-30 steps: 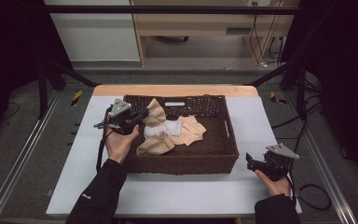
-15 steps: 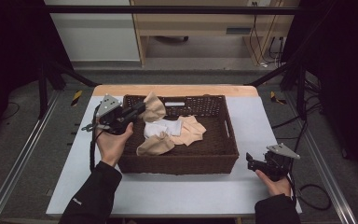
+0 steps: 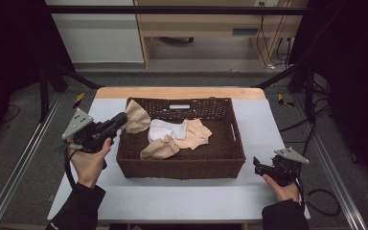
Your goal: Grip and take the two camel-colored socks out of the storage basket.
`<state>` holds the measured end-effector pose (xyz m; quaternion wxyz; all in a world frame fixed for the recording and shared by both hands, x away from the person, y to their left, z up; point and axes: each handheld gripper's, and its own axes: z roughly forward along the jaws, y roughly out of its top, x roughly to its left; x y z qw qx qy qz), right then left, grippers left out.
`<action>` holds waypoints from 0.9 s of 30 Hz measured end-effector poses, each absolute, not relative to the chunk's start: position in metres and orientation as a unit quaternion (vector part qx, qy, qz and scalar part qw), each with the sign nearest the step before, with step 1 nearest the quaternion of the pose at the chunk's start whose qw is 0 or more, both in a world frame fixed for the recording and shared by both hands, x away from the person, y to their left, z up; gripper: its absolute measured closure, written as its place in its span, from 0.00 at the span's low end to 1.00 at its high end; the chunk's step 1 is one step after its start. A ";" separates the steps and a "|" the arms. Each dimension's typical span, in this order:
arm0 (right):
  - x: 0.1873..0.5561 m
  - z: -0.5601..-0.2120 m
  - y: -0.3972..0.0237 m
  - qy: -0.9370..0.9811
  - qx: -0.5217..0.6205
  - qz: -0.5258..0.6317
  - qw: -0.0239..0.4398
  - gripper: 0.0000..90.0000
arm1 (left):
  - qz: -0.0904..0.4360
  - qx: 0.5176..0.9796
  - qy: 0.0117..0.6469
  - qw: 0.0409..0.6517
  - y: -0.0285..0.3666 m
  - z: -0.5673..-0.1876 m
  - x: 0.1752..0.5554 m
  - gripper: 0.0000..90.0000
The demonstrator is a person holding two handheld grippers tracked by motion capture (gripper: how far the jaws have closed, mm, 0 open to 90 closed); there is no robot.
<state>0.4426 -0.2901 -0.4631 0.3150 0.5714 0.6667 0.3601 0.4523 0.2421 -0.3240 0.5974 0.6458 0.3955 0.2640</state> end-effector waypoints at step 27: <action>0.440 -0.462 -0.285 0.677 0.561 0.362 0.310 0.05 | 0.325 0.615 0.493 0.522 0.325 -0.361 0.438 0.95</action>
